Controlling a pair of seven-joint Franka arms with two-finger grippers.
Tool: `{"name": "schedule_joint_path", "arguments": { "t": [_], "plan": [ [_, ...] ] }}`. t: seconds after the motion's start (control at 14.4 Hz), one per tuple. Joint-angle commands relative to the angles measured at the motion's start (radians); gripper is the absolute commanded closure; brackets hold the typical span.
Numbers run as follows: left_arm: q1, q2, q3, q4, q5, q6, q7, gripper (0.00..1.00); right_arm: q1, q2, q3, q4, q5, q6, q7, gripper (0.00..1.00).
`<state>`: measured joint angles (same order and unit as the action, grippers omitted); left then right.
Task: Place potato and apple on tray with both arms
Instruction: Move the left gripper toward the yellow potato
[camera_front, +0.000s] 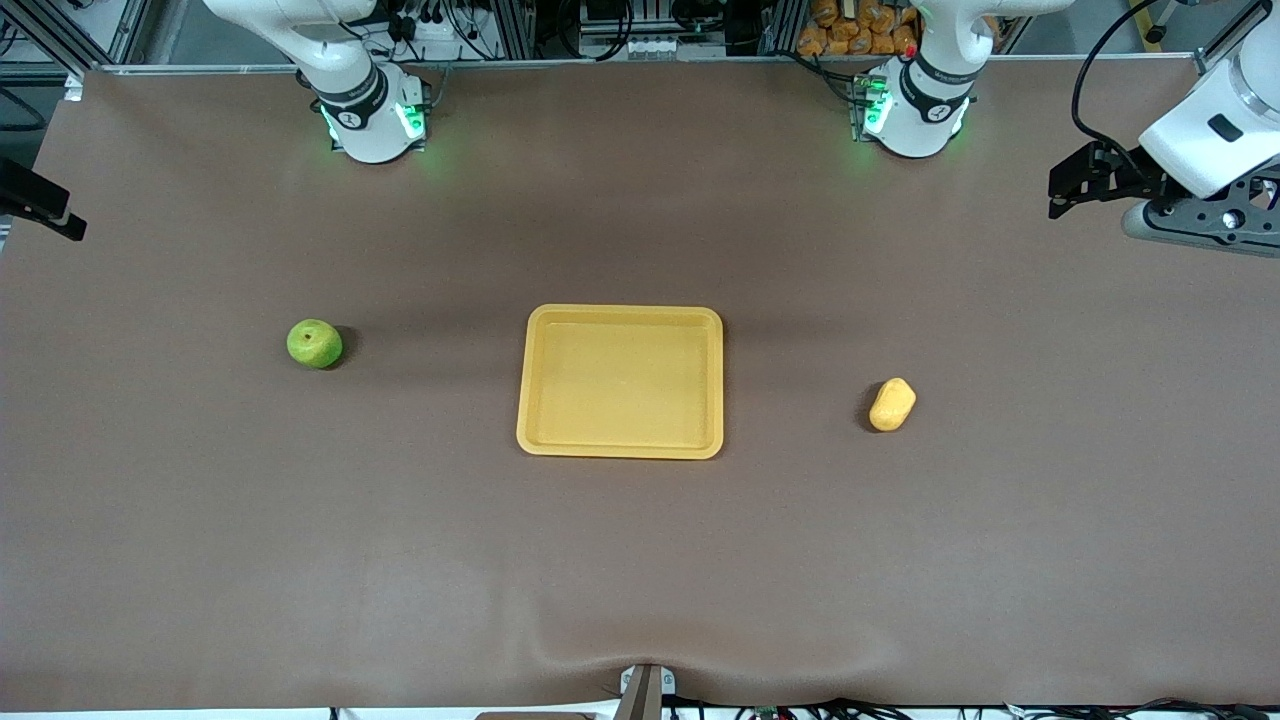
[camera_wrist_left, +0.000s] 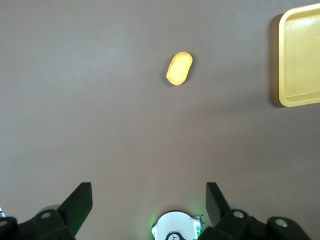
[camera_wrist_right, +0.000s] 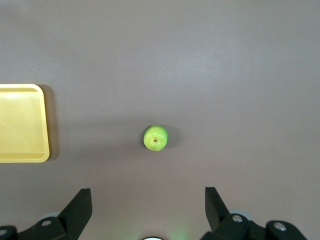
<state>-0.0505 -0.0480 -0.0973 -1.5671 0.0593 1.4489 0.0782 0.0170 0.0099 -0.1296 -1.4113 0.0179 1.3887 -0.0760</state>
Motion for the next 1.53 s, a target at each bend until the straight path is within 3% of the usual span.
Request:
{"name": "schedule_joint_path", "arguments": {
  "t": [0.0,0.35,0.69,1.46],
  "plan": [
    [0.014,-0.013,-0.009,-0.011,0.016,-0.010,0.034,0.00,-0.009,-0.028,0.016,-0.031,-0.010,0.013,-0.014,0.00],
    [0.014,0.011,-0.009,-0.025,0.010,-0.010,-0.003,0.00,-0.011,-0.018,0.011,-0.020,-0.007,0.013,-0.011,0.00],
    [0.008,0.025,-0.015,-0.109,-0.001,0.069,-0.044,0.00,-0.019,0.010,0.011,-0.011,-0.006,0.026,-0.008,0.00],
    [0.012,-0.050,-0.075,-0.560,-0.001,0.545,-0.121,0.00,-0.035,0.114,0.016,0.005,-0.006,0.023,-0.011,0.00]
  ]
}}
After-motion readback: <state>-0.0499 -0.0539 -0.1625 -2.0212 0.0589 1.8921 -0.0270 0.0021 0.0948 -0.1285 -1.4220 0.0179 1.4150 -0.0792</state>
